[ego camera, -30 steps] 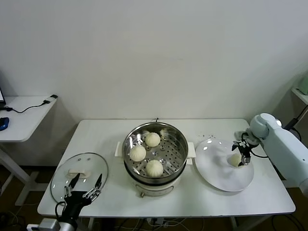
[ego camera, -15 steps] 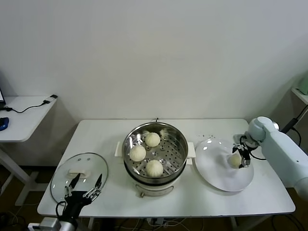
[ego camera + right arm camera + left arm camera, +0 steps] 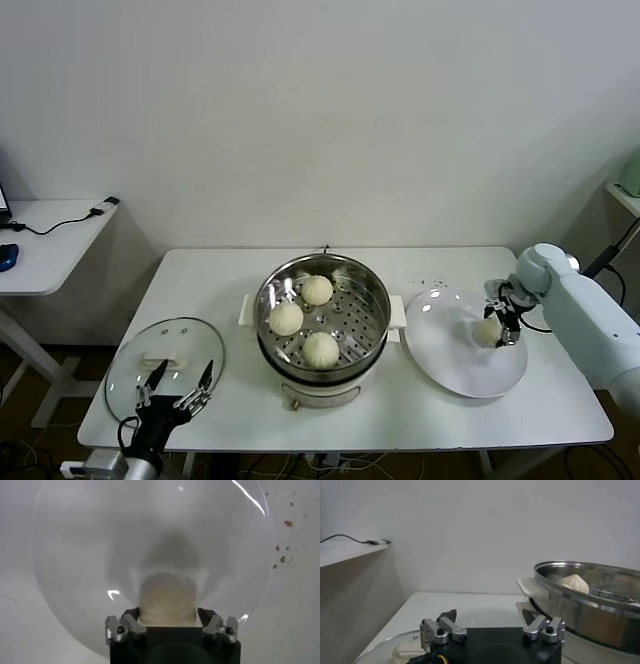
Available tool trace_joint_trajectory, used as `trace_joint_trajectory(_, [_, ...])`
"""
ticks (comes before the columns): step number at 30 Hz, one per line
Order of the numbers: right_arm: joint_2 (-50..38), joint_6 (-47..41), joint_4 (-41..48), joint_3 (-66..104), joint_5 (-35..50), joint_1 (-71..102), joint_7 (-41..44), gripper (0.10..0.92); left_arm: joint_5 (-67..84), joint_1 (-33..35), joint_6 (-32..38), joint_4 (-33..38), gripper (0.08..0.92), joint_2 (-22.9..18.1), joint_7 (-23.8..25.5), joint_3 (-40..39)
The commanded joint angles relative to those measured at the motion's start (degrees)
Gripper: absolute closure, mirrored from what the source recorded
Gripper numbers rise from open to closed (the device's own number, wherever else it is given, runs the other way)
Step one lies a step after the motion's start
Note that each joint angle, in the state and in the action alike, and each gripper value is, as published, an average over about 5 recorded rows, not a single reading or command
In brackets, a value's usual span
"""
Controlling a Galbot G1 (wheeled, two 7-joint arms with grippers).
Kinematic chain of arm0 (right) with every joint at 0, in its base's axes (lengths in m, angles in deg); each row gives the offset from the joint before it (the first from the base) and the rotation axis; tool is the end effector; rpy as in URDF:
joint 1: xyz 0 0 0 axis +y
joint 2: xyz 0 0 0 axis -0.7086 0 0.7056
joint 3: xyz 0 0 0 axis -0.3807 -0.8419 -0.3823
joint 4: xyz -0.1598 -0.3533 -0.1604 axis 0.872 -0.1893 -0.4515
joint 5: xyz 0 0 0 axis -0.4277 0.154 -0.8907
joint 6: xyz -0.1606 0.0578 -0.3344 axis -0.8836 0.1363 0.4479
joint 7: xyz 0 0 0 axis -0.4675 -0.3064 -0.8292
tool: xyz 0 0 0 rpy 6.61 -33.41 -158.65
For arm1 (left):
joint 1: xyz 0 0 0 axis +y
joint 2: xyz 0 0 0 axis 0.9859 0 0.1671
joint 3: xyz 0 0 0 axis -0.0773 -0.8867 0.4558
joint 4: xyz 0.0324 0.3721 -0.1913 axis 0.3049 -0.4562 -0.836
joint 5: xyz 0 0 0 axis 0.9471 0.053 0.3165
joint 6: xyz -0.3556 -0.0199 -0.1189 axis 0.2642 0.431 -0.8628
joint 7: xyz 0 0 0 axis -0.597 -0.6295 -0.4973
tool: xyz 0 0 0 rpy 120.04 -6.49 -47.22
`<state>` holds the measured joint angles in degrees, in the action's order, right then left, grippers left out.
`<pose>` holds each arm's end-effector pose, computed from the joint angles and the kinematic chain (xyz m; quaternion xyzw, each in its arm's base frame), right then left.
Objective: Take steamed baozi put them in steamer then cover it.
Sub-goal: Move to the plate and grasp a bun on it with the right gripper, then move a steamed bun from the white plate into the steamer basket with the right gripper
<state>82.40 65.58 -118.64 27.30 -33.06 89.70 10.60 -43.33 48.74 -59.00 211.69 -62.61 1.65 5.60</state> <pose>0.5982 -0.2766 -0.2876 0.4737 -0.5131 0.5423 0.4672 0.1003 0.0800 -0.3587 -0.0227 -0.9913 0.0327 0.1257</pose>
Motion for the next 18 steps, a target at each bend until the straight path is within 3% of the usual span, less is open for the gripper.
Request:
trace_joint_trajectory(1, [-0.41, -0.18, -0.80, 0.05, 0.81, 0.18, -0.18, 0.330, 0.00, 0.15, 0.05, 0.10, 0.177, 0.02, 0.02, -0.13])
trace_joint_trajectory(8, [-3.19, -3.34, -5.75, -3.03, 6.81, -2.26, 0.89, 0.442, -0.44, 0.08, 0.11, 0.02, 0.177, 0.29, 0.02, -0.37])
trace_joint_trajectory(18, [-4.36, -15.53, -18.04, -26.08, 29.84, -25.62, 2.24, 0.448, -4.63, -0.34, 1.00, -0.08, 0.177, 0.91, -0.44, -0.02])
